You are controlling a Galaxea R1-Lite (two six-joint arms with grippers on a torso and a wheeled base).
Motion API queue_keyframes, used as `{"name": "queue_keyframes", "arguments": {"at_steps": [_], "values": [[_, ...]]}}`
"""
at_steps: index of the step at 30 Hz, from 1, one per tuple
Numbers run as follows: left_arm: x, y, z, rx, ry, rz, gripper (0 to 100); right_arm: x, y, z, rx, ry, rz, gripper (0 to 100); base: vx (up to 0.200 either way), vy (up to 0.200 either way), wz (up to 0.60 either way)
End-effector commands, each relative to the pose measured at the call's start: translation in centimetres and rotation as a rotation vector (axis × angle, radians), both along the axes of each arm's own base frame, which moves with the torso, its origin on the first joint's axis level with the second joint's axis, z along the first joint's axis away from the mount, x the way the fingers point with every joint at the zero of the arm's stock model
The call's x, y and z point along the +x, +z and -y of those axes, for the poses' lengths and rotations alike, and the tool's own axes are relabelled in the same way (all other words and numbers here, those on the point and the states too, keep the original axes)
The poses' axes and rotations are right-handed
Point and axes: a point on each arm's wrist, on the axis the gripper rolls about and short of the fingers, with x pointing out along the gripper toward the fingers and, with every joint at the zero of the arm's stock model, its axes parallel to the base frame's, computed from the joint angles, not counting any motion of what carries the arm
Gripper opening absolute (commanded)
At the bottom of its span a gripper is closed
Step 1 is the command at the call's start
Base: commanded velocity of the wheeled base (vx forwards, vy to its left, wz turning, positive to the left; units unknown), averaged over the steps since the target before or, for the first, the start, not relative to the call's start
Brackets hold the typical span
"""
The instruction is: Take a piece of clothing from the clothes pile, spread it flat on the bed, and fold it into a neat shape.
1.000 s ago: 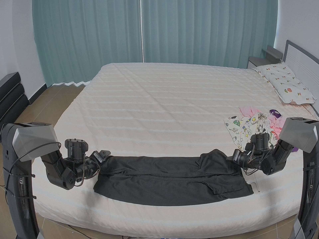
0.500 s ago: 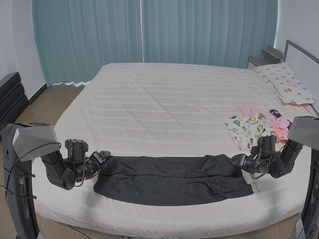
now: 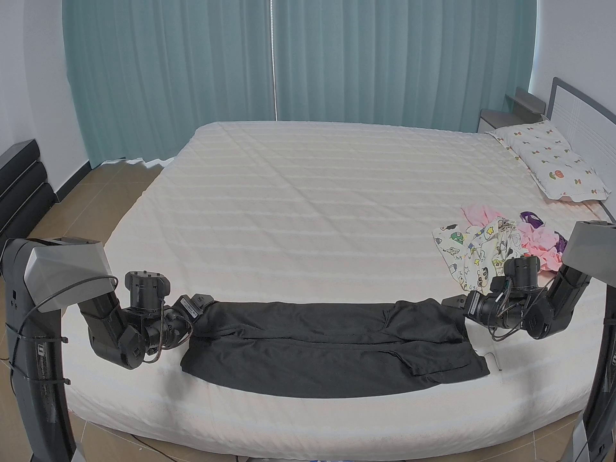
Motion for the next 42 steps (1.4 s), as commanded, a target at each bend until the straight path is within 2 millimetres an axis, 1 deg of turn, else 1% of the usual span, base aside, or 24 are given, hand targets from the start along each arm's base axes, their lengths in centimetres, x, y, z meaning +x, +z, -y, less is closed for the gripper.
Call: {"name": "queue_keyframes", "arguments": {"at_steps": [1, 4, 5, 7, 10, 13, 16, 18, 19, 22, 23, 24, 26, 27, 28, 33, 37, 42], "values": [[-1.0, -0.2, -0.1, 0.002, 0.003, -0.020, 100, 0.8, 2.9, -0.5, 0.030, -0.033, 0.035, 100, 0.000, 0.000, 0.00], [-1.9, -0.3, -0.1, 0.002, 0.000, -0.017, 100, 0.2, 4.5, -0.5, 0.085, -0.089, 0.026, 100, -0.067, 0.000, 0.00], [-2.3, -0.1, 0.0, 0.001, -0.004, -0.012, 100, -0.1, 4.7, -0.5, 0.103, -0.107, 0.013, 100, -0.200, 0.000, 0.00], [-3.4, 0.3, 0.3, 0.002, -0.021, -0.007, 100, -1.5, 4.8, -0.5, 0.138, -0.168, -0.025, 100, -0.200, 0.000, 0.00], [-4.6, 0.9, 0.8, 0.003, -0.043, -0.001, 100, -3.2, 4.6, -1.3, 0.184, -0.262, -0.074, 100, -0.200, 0.000, 0.00], [-4.9, 0.8, 0.9, 0.006, -0.046, -0.016, 100, -4.5, 4.2, -2.0, 0.209, -0.329, -0.122, 100, -0.200, 0.000, 0.00], [-5.3, 0.4, 0.9, 0.020, -0.050, -0.037, 100, -5.3, 3.4, -2.7, 0.208, -0.364, -0.161, 100, -0.133, 0.000, 0.00], [-5.3, 0.3, 0.9, 0.045, -0.049, -0.035, 100, -5.4, 2.9, -2.9, 0.219, -0.369, -0.168, 100, 0.000, 0.000, 0.00], [-5.3, 0.2, 1.0, 0.056, -0.049, -0.037, 100, -5.4, 2.8, -2.9, 0.227, -0.373, -0.166, 100, 0.000, 0.000, 0.00], [-4.7, -1.5, 1.1, 0.114, -0.038, -0.058, 100, -5.2, 1.5, -2.7, 0.248, -0.393, -0.164, 100, 0.000, 0.000, 0.00], [-4.7, -1.5, 1.1, 0.114, -0.038, -0.058, 100, -5.2, 1.5, -2.7, 0.248, -0.393, -0.164, 100, 0.000, 0.000, 0.00], [-4.1, -2.2, 1.4, 0.172, -0.026, -0.053, 100, -5.1, 0.8, -2.7, 0.248, -0.395, -0.157, 100, 0.000, 0.000, 0.00], [-4.0, -2.3, 1.5, 0.183, -0.025, -0.050, 100, -5.0, 0.7, -2.7, 0.251, -0.395, -0.151, 100, 0.000, 0.000, 0.00], [-3.1, -2.7, 2.0, 0.219, -0.013, -0.032, 100, -5.1, 0.6, -2.7, 0.259, -0.389, -0.128, 100, 0.000, 0.000, 0.00], [-2.9, -2.8, 2.1, 0.226, -0.009, -0.033, 100, -5.2, 0.6, -2.8, 0.258, -0.387, -0.128, 100, 0.000, 0.000, 0.00], [-2.0, -2.9, 2.6, 0.247, -0.003, -0.055, 100, -5.3, 0.5, -2.7, 0.260, -0.389, -0.131, 100, 0.000, 0.000, 0.00], [-1.9, -2.8, 3.0, 0.249, -0.014, -0.061, 100, -5.5, 0.3, -2.7, 0.252, -0.390, -0.137, 100, 0.000, 0.000, 0.00], [-1.1, -2.7, 3.4, 0.248, -0.016, -0.047, 100, -5.7, 0.0, -2.7, 0.244, -0.391, -0.147, 100, 0.000, 0.000, 0.00]]}}
